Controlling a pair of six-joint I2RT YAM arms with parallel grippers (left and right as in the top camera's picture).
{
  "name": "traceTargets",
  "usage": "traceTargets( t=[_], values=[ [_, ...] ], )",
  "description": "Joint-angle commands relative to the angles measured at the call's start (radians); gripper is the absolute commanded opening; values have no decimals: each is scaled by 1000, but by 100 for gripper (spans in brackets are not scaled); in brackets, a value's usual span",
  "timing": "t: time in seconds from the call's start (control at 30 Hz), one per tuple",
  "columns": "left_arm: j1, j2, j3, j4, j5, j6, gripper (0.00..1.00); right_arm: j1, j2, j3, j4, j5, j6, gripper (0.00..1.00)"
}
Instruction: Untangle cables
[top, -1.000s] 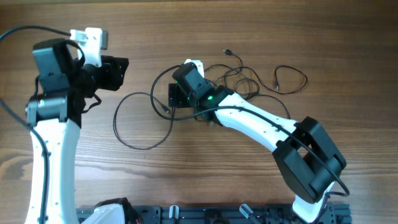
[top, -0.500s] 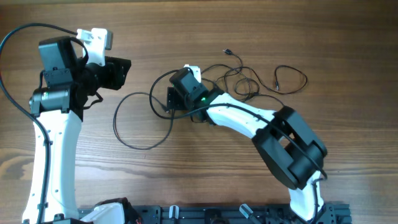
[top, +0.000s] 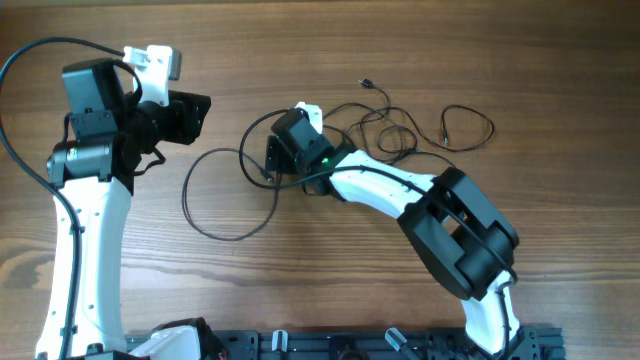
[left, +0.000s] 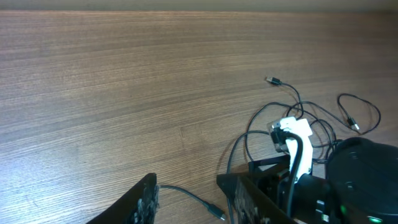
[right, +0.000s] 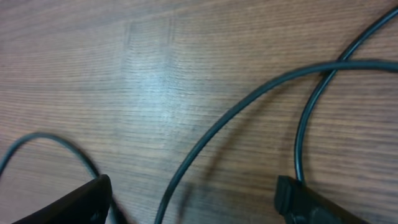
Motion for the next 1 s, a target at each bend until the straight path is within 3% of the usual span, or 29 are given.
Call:
traceTargets(
  t=[0.0, 0.4, 0.67, 0.83, 0.97],
  values=[
    [3, -2, 14, 3, 5, 20, 41, 8, 31, 16, -1, 23, 32, 86],
    [3, -2, 14, 0, 6, 20, 41, 8, 31, 15, -11, 22, 6, 84],
    [3, -13, 14, -1, 10, 19, 41, 3, 31, 24, -101, 2, -83, 85],
    [3, -33, 14, -1, 24, 20, 41, 3, 31, 64, -174, -1, -262, 86],
    [3, -43, 14, -1, 24, 20, 41, 2, 31, 66, -179, -2, -277, 86]
  ],
)
